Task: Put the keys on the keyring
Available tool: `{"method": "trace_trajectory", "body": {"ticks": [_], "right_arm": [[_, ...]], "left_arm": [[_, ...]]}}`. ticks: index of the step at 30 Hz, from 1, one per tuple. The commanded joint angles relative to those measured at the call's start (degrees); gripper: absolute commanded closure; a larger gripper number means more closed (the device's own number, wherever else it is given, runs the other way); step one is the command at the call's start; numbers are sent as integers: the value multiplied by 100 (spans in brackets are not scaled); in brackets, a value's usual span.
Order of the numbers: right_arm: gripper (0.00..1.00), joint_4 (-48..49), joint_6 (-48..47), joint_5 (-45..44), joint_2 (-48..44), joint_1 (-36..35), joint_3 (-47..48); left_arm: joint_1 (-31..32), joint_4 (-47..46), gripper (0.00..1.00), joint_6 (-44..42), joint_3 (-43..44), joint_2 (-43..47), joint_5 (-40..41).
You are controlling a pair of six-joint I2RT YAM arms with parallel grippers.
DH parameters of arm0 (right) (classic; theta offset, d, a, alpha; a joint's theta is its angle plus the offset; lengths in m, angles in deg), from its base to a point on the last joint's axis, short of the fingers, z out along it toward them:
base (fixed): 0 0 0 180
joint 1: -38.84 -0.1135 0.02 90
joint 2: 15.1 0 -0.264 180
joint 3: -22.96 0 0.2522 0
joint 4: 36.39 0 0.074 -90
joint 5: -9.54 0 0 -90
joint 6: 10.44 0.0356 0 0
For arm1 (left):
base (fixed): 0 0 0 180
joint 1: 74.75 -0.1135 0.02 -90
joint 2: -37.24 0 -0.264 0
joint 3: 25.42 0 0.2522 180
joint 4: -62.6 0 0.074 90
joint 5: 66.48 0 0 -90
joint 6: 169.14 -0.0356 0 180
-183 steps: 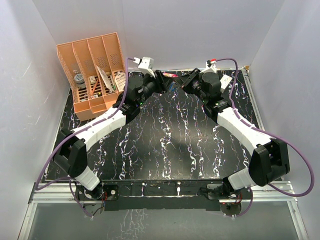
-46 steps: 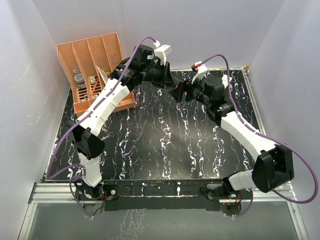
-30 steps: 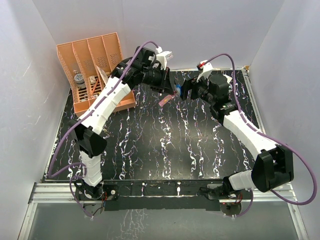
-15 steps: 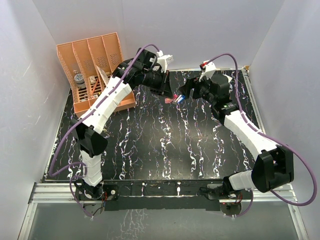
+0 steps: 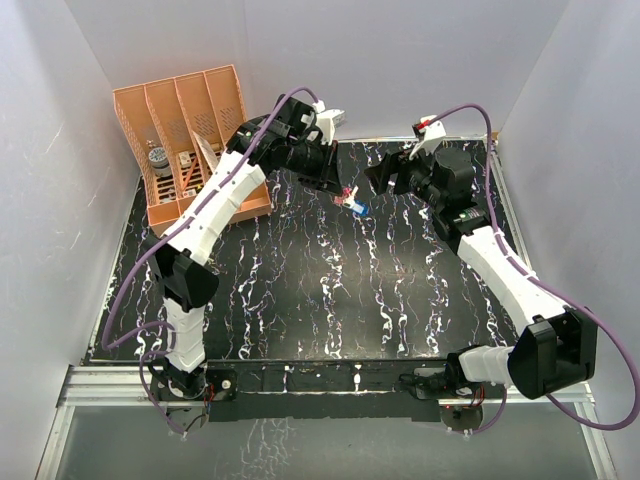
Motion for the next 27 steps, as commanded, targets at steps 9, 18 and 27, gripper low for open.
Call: {"method": "trace_trajectory", "body": {"ticks": [9, 18, 27], "right_arm": [[31, 439, 379, 1060, 64, -3, 35], [32, 503, 533, 1172, 307, -154, 107], [33, 501, 541, 1168, 421, -268, 4]], "left_arm": [[31, 304, 100, -29, 360, -91, 256], [68, 337, 100, -51, 436, -206, 276], [66, 338, 100, -60, 475, -201, 299]]}}
